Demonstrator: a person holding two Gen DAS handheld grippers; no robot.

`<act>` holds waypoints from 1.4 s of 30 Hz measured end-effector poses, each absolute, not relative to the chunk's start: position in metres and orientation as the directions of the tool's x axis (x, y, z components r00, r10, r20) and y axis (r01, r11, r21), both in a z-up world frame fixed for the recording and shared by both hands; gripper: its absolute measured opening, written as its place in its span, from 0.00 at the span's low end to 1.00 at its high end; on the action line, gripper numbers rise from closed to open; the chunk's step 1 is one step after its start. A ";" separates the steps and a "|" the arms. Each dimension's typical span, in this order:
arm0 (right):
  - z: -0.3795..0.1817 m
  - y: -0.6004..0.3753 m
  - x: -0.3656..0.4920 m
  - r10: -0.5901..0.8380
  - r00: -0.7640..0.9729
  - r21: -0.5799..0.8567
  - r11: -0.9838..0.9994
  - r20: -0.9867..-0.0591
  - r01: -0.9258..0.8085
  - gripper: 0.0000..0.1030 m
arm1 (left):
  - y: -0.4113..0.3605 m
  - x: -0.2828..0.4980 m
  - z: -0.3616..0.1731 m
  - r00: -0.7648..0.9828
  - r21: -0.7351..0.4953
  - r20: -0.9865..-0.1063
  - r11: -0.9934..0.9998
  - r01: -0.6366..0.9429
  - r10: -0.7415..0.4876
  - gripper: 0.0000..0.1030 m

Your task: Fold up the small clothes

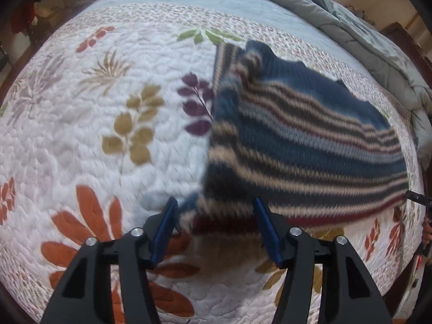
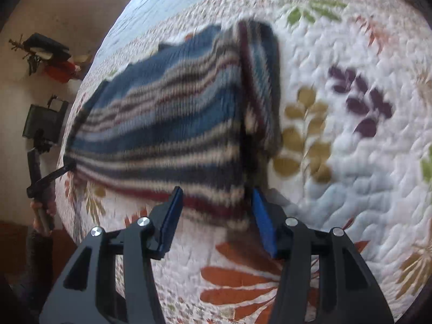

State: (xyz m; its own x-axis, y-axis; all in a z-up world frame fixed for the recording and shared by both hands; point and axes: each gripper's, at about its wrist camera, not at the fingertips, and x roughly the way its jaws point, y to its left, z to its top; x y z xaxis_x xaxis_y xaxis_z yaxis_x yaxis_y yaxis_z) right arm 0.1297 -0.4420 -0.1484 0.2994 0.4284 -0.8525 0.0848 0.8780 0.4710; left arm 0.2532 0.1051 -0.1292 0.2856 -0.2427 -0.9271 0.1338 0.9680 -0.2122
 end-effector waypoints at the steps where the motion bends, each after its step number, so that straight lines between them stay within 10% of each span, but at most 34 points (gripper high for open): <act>1: -0.153 -0.440 0.129 0.433 0.300 0.476 0.876 -0.850 0.084 0.50 | 0.104 0.252 -0.131 0.288 -0.209 -0.927 0.969 0.133 -0.240 0.58; 8: -0.159 -0.433 0.134 0.401 0.304 0.443 0.893 -0.864 0.081 0.13 | 0.099 0.258 -0.131 0.284 -0.186 -0.935 0.976 0.111 -0.210 0.29; 22: -0.172 -0.451 0.120 0.387 0.272 0.434 0.890 -0.881 0.137 0.09 | 0.116 0.260 -0.146 0.237 -0.245 -0.938 0.968 0.059 -0.252 0.26; 26: -0.154 -0.448 0.118 0.359 0.282 0.400 0.911 -0.890 0.100 0.22 | 0.113 0.257 -0.124 0.238 -0.164 -0.955 0.984 0.068 -0.176 0.55; 29: -0.130 -0.456 0.118 0.304 0.326 0.357 0.927 -0.895 0.115 0.51 | 0.115 0.261 -0.100 0.287 -0.147 -0.944 0.986 0.073 -0.162 0.76; 34: -0.109 -0.466 0.152 0.290 0.363 0.358 0.924 -0.886 0.136 0.74 | 0.104 0.296 -0.095 0.283 -0.140 -0.947 0.988 0.061 -0.152 0.79; 42: -0.151 -0.464 0.204 0.393 0.268 0.448 0.873 -0.880 0.193 0.76 | 0.081 0.336 -0.141 0.108 -0.299 -0.947 0.954 0.041 -0.301 0.79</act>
